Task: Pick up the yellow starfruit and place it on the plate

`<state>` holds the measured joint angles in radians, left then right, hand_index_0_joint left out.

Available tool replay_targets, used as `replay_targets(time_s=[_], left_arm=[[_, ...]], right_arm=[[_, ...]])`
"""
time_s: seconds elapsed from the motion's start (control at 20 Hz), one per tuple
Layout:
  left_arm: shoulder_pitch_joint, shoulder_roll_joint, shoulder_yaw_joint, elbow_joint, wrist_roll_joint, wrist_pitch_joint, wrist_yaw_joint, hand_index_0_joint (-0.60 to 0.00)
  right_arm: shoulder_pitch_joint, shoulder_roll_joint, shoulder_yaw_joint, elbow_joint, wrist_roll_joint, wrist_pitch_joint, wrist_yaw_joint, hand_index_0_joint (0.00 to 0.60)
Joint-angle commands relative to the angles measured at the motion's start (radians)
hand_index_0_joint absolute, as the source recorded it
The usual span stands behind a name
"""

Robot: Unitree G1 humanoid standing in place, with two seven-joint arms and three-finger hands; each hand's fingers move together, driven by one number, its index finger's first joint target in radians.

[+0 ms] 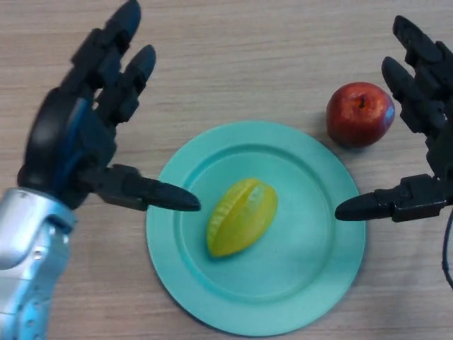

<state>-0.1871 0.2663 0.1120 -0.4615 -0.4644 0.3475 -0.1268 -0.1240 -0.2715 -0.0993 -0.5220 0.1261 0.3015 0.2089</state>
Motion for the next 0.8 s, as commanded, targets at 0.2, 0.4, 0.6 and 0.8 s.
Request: replay_targets(time_s=[0.2,0.4,0.6,0.8], left_arm=[[0.046,0.020,0.038,-0.064,0.263,-0.258,0.083,0.000],[0.033,0.013,0.032,-0.055,0.294,-0.291,0.104,0.000],[0.026,0.019,0.035,-0.027,0.351,-0.313,0.102,0.000],[0.025,0.017,0.029,-0.028,0.381,-0.331,0.108,0.000]], right_arm=[[-0.007,-0.027,-0.066,-0.057,0.047,-0.198,-0.032,0.000],[-0.021,-0.028,-0.043,-0.026,0.001,-0.194,-0.013,0.000],[-0.016,-0.021,-0.032,-0.017,-0.021,-0.195,-0.001,0.000],[-0.016,-0.022,-0.035,-0.033,-0.031,-0.173,0.004,0.000]])
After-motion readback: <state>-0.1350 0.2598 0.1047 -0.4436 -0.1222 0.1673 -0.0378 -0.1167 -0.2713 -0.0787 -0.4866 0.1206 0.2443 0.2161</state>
